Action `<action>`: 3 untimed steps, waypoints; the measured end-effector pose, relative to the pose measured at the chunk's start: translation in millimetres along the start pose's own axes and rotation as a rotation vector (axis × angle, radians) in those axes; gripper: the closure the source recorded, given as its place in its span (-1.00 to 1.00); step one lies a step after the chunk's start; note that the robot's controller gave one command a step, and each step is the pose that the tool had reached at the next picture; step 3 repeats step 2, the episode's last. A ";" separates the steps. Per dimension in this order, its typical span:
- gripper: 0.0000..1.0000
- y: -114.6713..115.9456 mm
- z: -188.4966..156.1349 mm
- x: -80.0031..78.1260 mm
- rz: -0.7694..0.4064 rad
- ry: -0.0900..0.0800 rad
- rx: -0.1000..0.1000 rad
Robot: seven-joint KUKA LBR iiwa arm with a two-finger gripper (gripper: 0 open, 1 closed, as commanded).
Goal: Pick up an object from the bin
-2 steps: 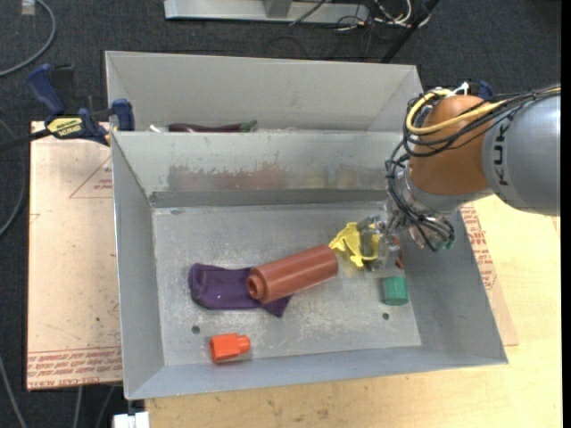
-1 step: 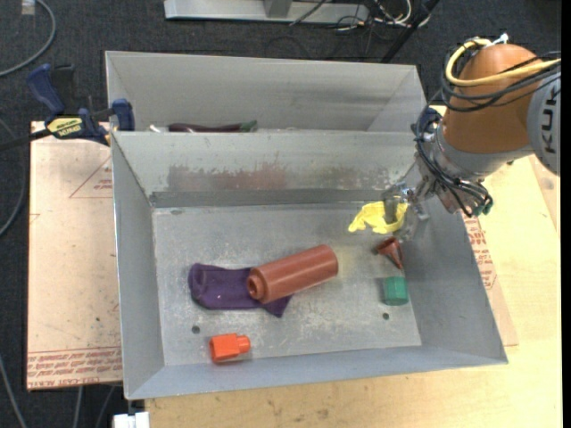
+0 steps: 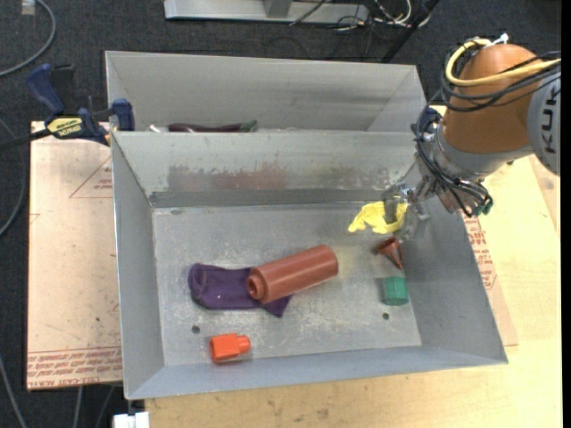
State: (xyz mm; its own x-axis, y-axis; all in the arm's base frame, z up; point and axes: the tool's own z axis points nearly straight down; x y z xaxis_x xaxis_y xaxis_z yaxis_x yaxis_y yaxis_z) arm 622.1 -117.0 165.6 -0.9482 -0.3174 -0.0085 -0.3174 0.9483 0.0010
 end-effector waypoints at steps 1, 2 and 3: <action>1.00 24.5 -27.1 -20.3 0.013 0.003 0.000; 1.00 58.2 -84.7 -29.1 -0.019 -0.001 -0.001; 1.00 58.2 -84.7 -29.1 -0.019 -0.001 -0.001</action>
Offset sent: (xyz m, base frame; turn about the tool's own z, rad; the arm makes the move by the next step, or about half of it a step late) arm 0.0063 0.0680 0.0926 -0.0229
